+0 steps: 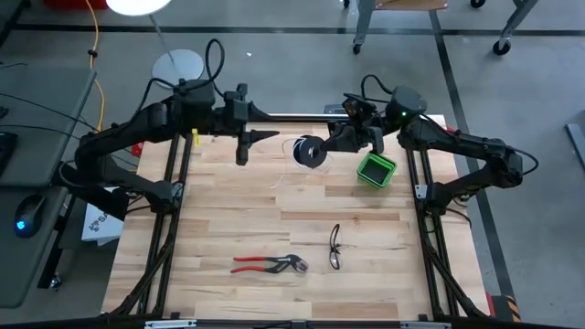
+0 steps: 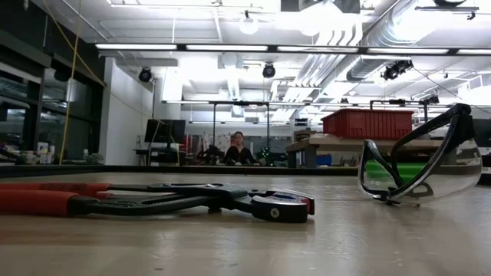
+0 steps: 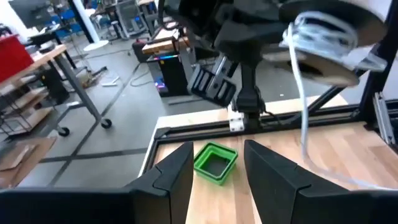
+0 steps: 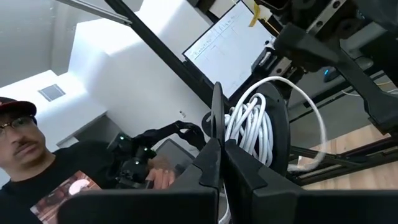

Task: Coil cords
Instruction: Uncoil the wire from the spool

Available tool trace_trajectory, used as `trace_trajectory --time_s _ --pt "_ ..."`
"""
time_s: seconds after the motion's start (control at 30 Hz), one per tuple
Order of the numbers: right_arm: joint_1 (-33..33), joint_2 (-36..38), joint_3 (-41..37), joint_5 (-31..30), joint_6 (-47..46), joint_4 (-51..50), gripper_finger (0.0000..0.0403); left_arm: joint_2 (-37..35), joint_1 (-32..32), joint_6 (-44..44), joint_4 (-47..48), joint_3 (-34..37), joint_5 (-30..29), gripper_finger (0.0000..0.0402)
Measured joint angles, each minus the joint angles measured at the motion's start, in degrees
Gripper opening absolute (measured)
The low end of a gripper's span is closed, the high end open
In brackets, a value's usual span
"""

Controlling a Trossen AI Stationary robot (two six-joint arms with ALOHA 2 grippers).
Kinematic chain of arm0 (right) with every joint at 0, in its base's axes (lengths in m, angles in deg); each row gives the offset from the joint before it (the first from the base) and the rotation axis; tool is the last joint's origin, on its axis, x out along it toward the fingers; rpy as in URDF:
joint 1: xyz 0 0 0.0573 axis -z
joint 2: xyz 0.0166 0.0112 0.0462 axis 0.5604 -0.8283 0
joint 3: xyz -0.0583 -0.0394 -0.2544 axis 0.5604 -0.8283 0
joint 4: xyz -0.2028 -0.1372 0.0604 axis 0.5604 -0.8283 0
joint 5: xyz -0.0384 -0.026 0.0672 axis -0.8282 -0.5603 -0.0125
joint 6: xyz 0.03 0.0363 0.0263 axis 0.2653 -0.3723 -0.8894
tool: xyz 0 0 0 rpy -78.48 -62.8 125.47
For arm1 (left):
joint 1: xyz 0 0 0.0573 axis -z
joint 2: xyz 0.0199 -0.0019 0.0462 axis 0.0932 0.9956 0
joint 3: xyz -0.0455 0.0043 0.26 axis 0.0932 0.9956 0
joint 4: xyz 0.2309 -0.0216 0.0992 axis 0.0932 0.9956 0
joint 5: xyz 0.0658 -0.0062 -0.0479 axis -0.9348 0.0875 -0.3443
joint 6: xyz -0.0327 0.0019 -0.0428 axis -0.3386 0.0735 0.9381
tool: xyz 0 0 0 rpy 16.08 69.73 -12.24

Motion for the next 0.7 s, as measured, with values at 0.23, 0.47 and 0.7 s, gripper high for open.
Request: trace_trajectory --time_s 0.23,0.47,0.7 --pt "0.0 0.0 0.0 -0.2 2.1 -0.4 0.0000 -1.1 0.9 2.4 1.7 -0.4 3.6 0.0139" --pt "0.0 0.0 0.0 -0.2 3.2 -1.8 0.0000 -0.3 0.9 6.7 1.9 -0.3 7.5 0.0139" --pt "0.0 0.0 0.0 -0.2 3.6 -1.8 0.0000 2.3 0.9 5.0 -0.5 -0.3 6.4 0.0139"
